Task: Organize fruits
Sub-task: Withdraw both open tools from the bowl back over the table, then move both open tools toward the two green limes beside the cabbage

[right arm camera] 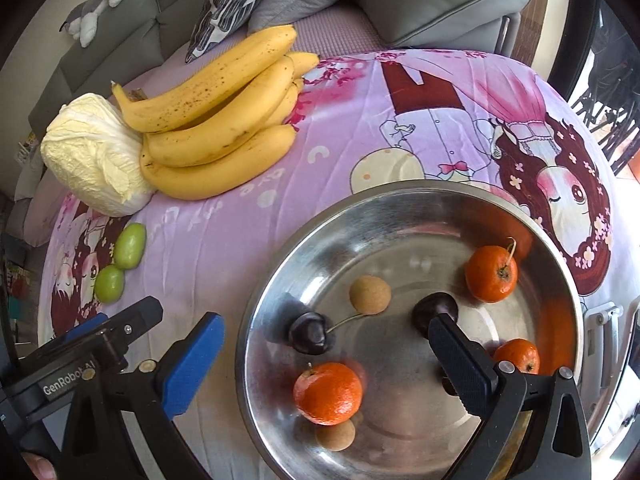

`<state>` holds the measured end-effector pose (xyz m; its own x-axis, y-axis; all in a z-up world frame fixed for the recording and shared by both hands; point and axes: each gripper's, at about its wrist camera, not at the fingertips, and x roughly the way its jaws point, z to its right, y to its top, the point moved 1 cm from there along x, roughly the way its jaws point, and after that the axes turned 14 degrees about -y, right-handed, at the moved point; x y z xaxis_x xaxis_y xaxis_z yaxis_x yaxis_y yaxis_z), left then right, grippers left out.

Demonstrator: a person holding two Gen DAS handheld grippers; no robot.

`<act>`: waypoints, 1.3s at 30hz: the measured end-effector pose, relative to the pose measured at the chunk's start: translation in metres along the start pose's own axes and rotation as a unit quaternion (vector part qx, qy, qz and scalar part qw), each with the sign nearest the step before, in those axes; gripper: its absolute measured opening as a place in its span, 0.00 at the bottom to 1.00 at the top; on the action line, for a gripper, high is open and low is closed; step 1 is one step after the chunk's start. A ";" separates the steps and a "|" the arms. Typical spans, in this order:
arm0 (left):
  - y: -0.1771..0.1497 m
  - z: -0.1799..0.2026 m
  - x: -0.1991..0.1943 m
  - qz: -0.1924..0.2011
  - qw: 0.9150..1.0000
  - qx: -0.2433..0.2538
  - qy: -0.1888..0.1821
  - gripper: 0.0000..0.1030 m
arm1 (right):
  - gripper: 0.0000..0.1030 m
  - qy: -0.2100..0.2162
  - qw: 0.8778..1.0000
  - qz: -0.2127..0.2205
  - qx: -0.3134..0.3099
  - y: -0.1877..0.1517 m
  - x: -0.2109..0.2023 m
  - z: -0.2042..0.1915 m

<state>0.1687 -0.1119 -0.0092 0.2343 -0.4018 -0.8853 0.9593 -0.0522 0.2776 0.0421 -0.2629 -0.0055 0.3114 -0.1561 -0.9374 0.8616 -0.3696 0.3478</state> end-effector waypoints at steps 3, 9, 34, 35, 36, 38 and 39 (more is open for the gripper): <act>0.003 -0.012 -0.006 0.006 1.000 -0.010 -0.002 0.93 | 1.00 0.004 1.000 0.000 -0.011 0.001 0.000 -0.014; 0.008 -0.036 -0.018 0.014 0.999 -0.031 -0.005 0.93 | 1.00 0.007 0.999 0.004 -0.032 0.001 -0.002 -0.037; 0.025 -0.107 -0.056 0.067 0.993 -0.094 -0.002 0.93 | 1.00 0.036 0.996 0.015 -0.078 0.015 -0.002 -0.109; 0.025 -0.107 -0.057 0.070 0.993 -0.090 0.002 0.93 | 1.00 0.039 0.996 0.015 -0.078 0.015 -0.001 -0.111; 0.026 -0.109 -0.059 0.074 0.993 -0.089 0.006 0.93 | 1.00 0.040 0.996 0.015 -0.079 0.016 0.000 -0.112; 0.026 -0.113 -0.061 0.078 0.993 -0.090 0.011 0.93 | 1.00 0.043 0.996 0.015 -0.081 0.017 0.003 -0.115; 0.027 -0.116 -0.061 0.079 0.993 -0.093 0.010 0.93 | 1.00 0.046 0.995 0.015 -0.083 0.018 0.004 -0.117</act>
<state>0.1986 0.0167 0.0089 0.3845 -0.3727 -0.8445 0.9228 0.1792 0.3411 0.1053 -0.1633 -0.0056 0.3667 -0.0781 -0.9271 0.9033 -0.2088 0.3748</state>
